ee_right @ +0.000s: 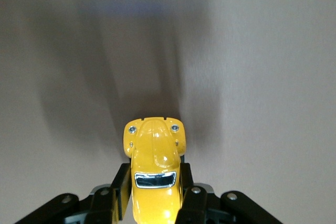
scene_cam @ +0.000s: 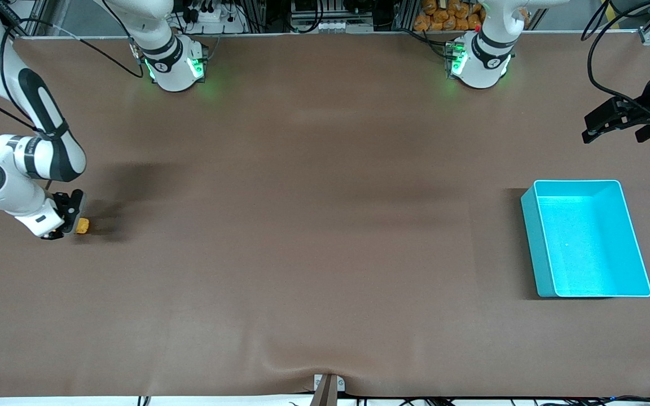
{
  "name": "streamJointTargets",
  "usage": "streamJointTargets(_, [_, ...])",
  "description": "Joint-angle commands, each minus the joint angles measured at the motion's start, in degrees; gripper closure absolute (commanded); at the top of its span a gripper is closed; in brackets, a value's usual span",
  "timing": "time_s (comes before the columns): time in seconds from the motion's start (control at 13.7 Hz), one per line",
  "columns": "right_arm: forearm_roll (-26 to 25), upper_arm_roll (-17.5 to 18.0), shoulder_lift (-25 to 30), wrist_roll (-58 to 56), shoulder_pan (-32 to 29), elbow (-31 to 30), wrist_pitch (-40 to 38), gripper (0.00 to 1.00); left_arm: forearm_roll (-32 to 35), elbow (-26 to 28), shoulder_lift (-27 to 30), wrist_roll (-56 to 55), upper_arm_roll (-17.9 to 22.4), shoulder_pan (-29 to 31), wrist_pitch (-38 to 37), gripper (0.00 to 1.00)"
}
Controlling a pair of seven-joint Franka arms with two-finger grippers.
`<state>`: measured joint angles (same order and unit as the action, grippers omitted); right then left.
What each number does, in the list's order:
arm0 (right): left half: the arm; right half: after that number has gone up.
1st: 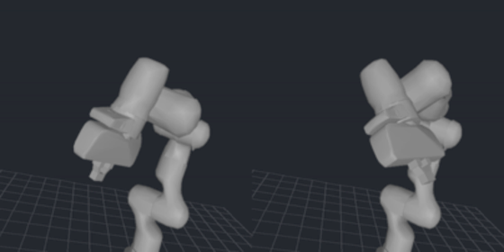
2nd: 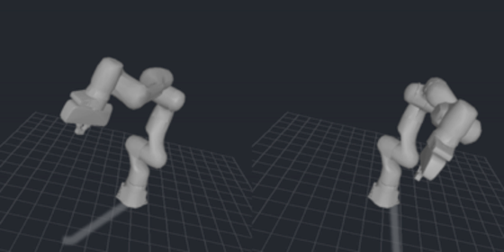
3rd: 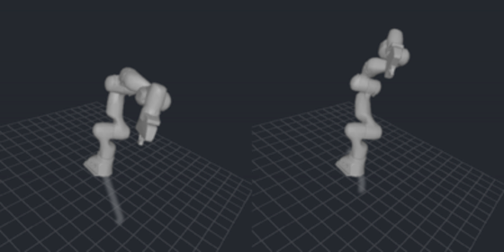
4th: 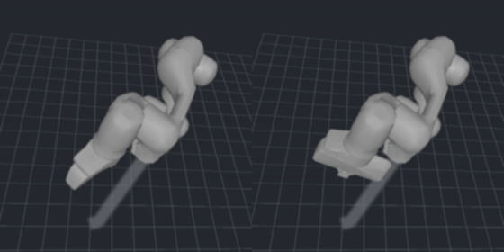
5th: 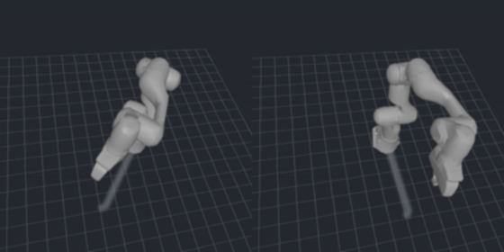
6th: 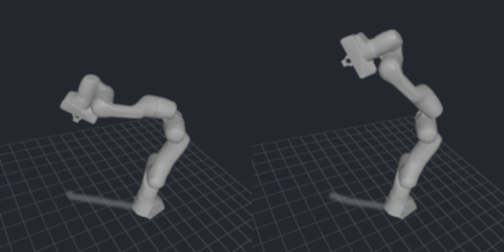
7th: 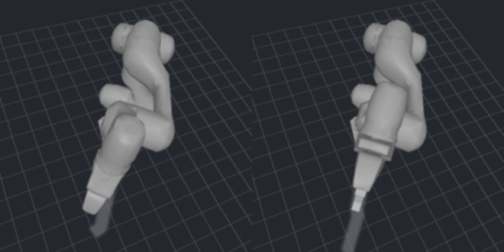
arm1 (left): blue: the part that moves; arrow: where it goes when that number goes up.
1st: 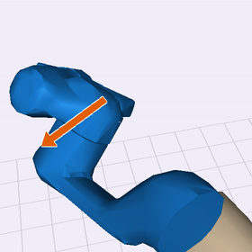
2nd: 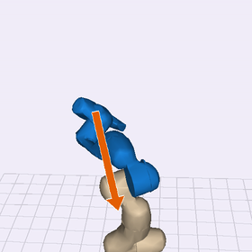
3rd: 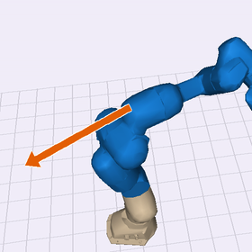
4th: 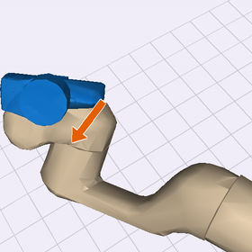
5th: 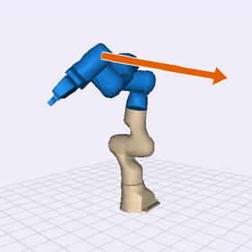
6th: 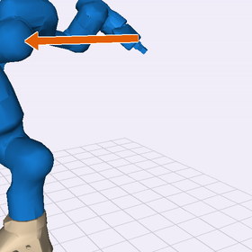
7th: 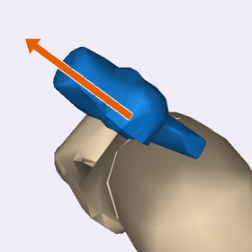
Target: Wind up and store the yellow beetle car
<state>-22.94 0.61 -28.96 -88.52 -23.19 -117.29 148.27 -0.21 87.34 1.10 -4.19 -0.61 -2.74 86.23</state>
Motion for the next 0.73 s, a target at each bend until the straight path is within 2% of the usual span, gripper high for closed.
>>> streamJointTargets(0.0, [-1.67, 0.36, -7.87, -0.69, -2.30, 3.21, 2.64, 0.54, -1.02, -0.94, -0.31, 0.23, 0.17, 0.28, -0.80, 0.00])
streamJointTargets(0.07, [-1.23, 0.45, -7.87, -0.60, -2.47, 4.43, 2.12, 0.01, -1.11, -0.94, -0.31, 0.23, 0.17, 0.37, -0.80, 0.00])
streamJointTargets(0.22, [-0.79, 1.14, -6.73, -0.51, -2.30, 7.24, -1.73, 0.00, -1.11, -0.94, -0.31, 0.14, 0.17, 0.37, -0.80, 0.00])
streamJointTargets(0.36, [5.68, 3.33, -6.29, -1.38, -3.61, 13.19, -10.68, 0.00, -0.93, -0.94, -0.31, 0.06, 0.17, 0.20, -0.71, 0.00])
streamJointTargets(0.51, [11.14, 3.79, -6.29, -3.15, -3.88, 18.57, -19.64, 0.00, -0.93, -0.94, -0.31, 0.06, 0.17, 0.28, -0.54, 0.00])
streamJointTargets(0.66, [14.23, 3.79, -6.29, -3.15, -3.88, 22.44, -25.55, 0.00, -0.93, -0.94, -0.40, 0.06, 0.17, 0.28, -0.45, 0.00])
